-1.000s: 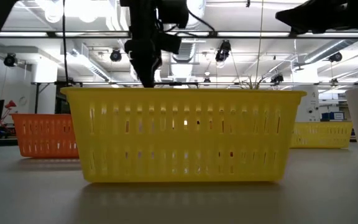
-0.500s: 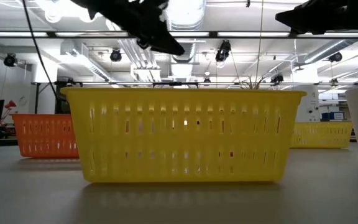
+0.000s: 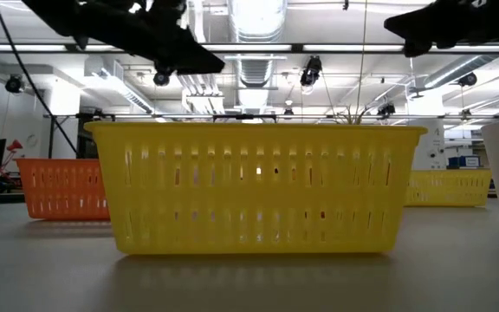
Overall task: Stack baskets by color
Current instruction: Stack the left orange bin on top of the right orange bin
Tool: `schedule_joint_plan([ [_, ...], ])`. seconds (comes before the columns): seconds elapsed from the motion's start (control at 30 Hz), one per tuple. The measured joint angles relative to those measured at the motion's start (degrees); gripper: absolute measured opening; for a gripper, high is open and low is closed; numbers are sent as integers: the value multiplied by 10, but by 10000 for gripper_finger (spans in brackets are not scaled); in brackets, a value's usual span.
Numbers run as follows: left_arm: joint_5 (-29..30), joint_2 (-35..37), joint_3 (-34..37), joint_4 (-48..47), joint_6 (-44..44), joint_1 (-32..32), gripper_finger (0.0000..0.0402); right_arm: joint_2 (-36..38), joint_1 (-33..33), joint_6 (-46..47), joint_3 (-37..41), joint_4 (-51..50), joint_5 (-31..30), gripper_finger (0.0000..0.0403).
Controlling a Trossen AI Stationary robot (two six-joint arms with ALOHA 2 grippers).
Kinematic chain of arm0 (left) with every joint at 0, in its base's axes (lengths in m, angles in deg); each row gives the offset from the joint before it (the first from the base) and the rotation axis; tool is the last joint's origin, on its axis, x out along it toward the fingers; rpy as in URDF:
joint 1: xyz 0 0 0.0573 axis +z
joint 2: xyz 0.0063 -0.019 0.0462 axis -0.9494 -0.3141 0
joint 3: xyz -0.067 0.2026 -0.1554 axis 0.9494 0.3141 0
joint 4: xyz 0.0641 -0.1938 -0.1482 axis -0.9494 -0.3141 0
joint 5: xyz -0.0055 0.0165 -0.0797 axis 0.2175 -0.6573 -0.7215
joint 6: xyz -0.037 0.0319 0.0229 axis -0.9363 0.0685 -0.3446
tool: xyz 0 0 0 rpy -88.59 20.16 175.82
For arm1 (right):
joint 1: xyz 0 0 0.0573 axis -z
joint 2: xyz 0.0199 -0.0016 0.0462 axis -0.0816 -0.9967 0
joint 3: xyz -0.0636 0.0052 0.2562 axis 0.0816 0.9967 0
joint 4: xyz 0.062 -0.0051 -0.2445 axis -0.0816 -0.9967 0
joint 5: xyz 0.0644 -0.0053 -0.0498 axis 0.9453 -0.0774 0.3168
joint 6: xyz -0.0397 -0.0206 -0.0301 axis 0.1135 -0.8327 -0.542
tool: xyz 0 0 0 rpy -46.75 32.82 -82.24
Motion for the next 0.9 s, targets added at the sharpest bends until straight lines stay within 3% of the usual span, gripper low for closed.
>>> schedule_joint_plan([
  [0.23,1,70,50,0,3,-19,125,-19,-20,97,24,21,111,9],
  [0.43,2,112,84,1,45,-22,125,-73,-38,141,13,89,37,9],
  [0.67,32,148,91,18,143,-21,125,-175,-38,137,-68,89,15,9],
  [0.9,47,172,94,17,152,-21,125,-285,-38,128,-179,-26,-33,9],
])
